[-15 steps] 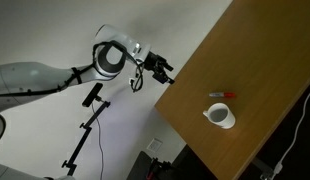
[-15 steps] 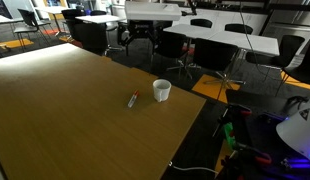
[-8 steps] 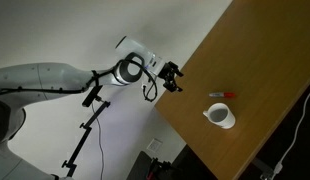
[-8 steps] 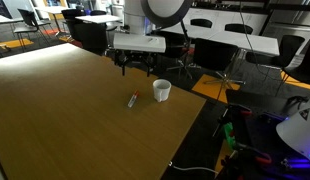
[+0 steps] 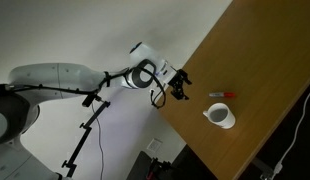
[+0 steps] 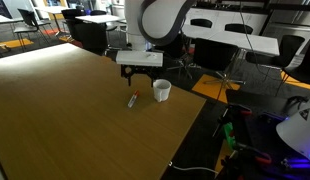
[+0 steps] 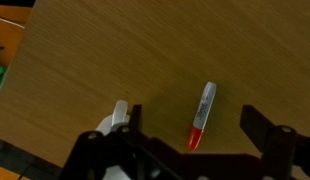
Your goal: Put the marker in the mug
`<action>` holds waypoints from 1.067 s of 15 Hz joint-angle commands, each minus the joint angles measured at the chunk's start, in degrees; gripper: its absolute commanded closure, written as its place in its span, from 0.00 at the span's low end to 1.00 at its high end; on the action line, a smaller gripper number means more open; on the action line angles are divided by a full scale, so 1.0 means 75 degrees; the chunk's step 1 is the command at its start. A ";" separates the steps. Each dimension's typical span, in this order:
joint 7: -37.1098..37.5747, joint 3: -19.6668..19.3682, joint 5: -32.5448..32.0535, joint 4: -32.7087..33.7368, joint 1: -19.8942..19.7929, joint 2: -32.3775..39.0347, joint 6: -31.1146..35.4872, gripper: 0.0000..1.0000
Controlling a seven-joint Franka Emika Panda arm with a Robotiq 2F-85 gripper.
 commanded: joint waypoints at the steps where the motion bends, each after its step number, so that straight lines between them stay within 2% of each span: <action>1: -0.0081 -0.0151 0.0375 0.0408 0.0002 0.0410 -0.0012 0.00; 7: 0.0152 -0.0543 0.0363 0.1137 0.0059 0.1250 0.0073 0.00; 16: 0.0231 -0.0729 0.0384 0.2365 0.0170 0.2474 0.0075 0.00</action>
